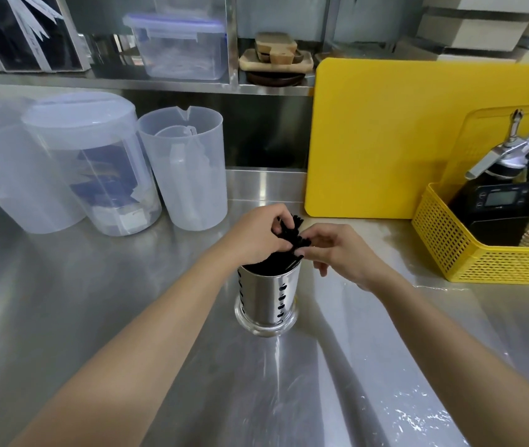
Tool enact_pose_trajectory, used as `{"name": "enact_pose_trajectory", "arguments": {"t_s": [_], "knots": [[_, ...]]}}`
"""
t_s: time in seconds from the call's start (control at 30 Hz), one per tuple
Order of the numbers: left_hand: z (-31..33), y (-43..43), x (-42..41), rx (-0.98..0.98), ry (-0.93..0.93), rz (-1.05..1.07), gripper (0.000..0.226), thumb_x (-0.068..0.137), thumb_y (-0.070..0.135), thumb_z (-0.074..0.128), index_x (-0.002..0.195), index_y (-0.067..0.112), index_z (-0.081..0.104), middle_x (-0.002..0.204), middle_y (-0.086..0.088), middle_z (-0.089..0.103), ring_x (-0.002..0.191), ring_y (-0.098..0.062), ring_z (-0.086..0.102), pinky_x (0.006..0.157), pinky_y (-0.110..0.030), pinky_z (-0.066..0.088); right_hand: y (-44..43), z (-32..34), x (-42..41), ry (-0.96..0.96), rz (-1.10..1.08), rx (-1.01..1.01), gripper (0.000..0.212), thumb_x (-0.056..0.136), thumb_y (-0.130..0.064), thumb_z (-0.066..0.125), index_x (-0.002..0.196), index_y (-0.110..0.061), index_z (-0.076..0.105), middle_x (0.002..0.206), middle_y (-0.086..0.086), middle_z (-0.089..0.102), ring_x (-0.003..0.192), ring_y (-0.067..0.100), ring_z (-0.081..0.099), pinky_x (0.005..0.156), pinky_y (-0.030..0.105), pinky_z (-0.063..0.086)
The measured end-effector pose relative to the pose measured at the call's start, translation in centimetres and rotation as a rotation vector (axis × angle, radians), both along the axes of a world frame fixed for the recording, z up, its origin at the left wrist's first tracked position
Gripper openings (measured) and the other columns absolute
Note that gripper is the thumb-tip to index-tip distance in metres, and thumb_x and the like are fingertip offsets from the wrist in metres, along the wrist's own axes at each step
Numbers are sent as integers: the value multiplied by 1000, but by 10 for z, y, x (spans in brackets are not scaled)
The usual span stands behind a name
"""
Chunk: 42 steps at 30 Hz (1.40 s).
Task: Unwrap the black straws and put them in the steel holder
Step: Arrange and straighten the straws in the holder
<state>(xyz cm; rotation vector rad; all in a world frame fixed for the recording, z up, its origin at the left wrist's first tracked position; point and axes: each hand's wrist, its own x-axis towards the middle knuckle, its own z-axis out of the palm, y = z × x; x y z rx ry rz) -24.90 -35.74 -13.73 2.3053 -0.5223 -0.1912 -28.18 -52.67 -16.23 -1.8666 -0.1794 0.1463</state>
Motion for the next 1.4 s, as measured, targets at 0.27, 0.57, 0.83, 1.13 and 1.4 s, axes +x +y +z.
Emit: {"name": "enact_pose_trajectory", "arguments": {"t_s": [0.27, 0.57, 0.83, 1.13, 1.4], "knots": [[3, 12, 9, -97, 99, 28, 29, 76, 4, 70, 94, 19, 53, 86, 5, 66, 86, -16, 60, 78, -27, 44, 10, -4, 9, -30, -43, 129, 11, 76, -1, 69, 75, -10, 63, 50, -3, 57, 41, 11, 47, 39, 22, 40], [2, 10, 11, -68, 88, -27, 21, 75, 3, 69, 90, 16, 66, 79, -2, 59, 69, -12, 51, 68, -21, 41, 13, -6, 15, -44, -103, 166, 16, 72, -6, 74, 68, -14, 61, 56, 6, 51, 38, 9, 38, 37, 19, 32], [-1, 16, 12, -103, 106, 55, 25, 72, 8, 75, 88, 18, 59, 80, 7, 61, 76, -8, 57, 63, -16, 39, 12, -8, 14, -50, -47, 185, 17, 75, 3, 68, 74, -14, 66, 58, 7, 51, 43, 14, 44, 39, 23, 39], [-2, 20, 12, -131, 118, 53, 27, 74, 6, 73, 94, 20, 60, 84, 7, 67, 80, -6, 60, 69, -13, 38, 14, -7, 13, -70, -59, 103, 15, 70, -10, 75, 81, -17, 67, 77, 17, 57, 50, 10, 45, 42, 23, 39], [-3, 20, 12, -208, 75, 74, 31, 72, 10, 76, 95, 22, 59, 70, 14, 64, 66, 2, 56, 69, -16, 40, 20, 3, 14, -250, -109, -11, 14, 72, -18, 76, 77, -27, 67, 89, 12, 57, 65, 10, 43, 63, 18, 36]]}}
